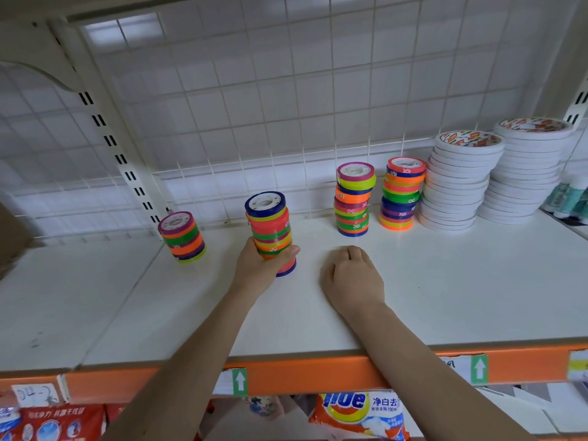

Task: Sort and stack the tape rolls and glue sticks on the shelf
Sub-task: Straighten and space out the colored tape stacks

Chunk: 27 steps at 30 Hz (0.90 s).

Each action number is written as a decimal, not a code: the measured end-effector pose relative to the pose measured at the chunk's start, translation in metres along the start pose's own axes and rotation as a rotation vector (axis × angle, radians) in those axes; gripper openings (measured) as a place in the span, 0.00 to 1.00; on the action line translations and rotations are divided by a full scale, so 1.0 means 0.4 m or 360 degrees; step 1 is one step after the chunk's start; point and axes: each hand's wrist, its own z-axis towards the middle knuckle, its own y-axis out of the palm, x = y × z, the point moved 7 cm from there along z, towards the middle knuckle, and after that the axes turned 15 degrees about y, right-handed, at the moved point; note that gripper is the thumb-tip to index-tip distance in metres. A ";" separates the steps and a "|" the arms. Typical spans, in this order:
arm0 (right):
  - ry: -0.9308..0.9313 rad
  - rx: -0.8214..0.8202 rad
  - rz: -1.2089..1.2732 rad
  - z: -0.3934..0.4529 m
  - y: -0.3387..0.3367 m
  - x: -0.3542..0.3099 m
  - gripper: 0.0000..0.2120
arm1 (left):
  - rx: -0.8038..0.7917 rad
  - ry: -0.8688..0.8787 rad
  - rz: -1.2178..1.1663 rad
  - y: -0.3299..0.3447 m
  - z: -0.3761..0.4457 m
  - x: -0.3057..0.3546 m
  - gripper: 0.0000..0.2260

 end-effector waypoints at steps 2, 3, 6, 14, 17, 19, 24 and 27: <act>-0.0003 0.0004 -0.0002 -0.001 -0.002 -0.001 0.20 | -0.0070 0.0040 0.0052 0.002 0.002 0.004 0.13; -0.0007 0.0002 -0.0006 -0.001 -0.003 -0.001 0.20 | -0.0107 0.0068 0.0085 0.002 0.002 0.006 0.13; -0.0013 -0.0006 -0.0013 -0.004 -0.006 -0.002 0.20 | -0.0107 0.0080 0.0113 -0.006 -0.002 -0.007 0.19; -0.0018 0.0011 -0.0027 -0.003 -0.004 -0.001 0.19 | -0.0073 -0.0011 0.0139 -0.004 -0.011 -0.015 0.21; -0.0014 0.0012 -0.0032 -0.001 -0.003 -0.002 0.19 | -0.0010 -0.0047 0.0064 -0.006 -0.009 -0.007 0.16; -0.0013 0.0011 -0.0032 -0.001 -0.003 -0.002 0.20 | 0.0040 -0.0068 0.0013 -0.009 -0.010 -0.008 0.16; -0.0010 0.0006 -0.0024 -0.003 -0.005 -0.001 0.20 | 0.0041 -0.0071 -0.0039 -0.016 -0.009 -0.016 0.18; -0.0021 0.0014 -0.0027 -0.004 -0.007 -0.003 0.19 | 0.0048 -0.0056 -0.0011 -0.020 -0.008 -0.026 0.22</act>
